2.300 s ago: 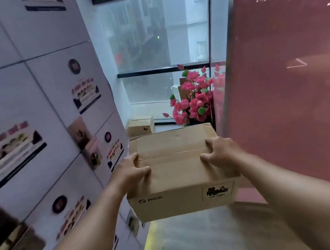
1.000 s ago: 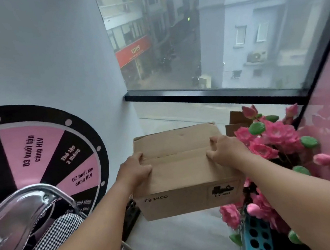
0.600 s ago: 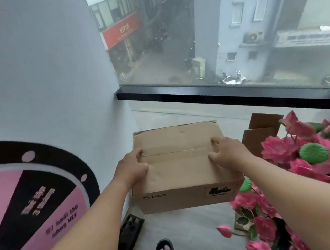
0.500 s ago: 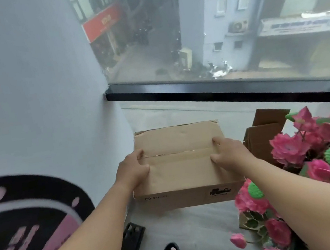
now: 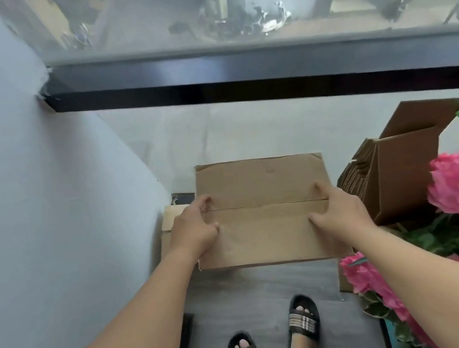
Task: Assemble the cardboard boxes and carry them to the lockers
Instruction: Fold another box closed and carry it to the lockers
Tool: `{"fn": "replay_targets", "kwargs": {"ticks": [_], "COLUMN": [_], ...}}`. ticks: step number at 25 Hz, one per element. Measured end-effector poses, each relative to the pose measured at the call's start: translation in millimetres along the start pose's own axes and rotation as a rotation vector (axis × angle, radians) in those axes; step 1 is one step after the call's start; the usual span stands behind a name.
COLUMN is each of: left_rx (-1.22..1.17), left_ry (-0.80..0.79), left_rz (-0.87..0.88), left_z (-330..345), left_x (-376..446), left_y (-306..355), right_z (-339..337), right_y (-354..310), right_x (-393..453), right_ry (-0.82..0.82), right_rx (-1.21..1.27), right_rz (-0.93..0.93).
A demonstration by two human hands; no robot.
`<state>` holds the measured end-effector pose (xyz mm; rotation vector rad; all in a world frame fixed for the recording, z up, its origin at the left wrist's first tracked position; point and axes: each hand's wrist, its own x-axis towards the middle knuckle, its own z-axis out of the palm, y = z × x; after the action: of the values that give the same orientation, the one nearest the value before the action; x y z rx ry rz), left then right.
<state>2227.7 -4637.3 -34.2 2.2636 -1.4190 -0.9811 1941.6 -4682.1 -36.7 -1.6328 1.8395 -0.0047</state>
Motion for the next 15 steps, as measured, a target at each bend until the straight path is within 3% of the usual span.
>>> {"fn": "replay_targets", "kwargs": {"ticks": [15], "left_rx": [0.004], "left_ry": [-0.225], "left_rz": [-0.055], "left_z": [279.3], "left_x": [186.5], "left_y": [-114.1], "right_z": [199.4], "right_y": [172.1], "right_x": [205.9], "right_ry": [-0.059], "right_rx": [-0.078], "right_rz": [0.281]}}
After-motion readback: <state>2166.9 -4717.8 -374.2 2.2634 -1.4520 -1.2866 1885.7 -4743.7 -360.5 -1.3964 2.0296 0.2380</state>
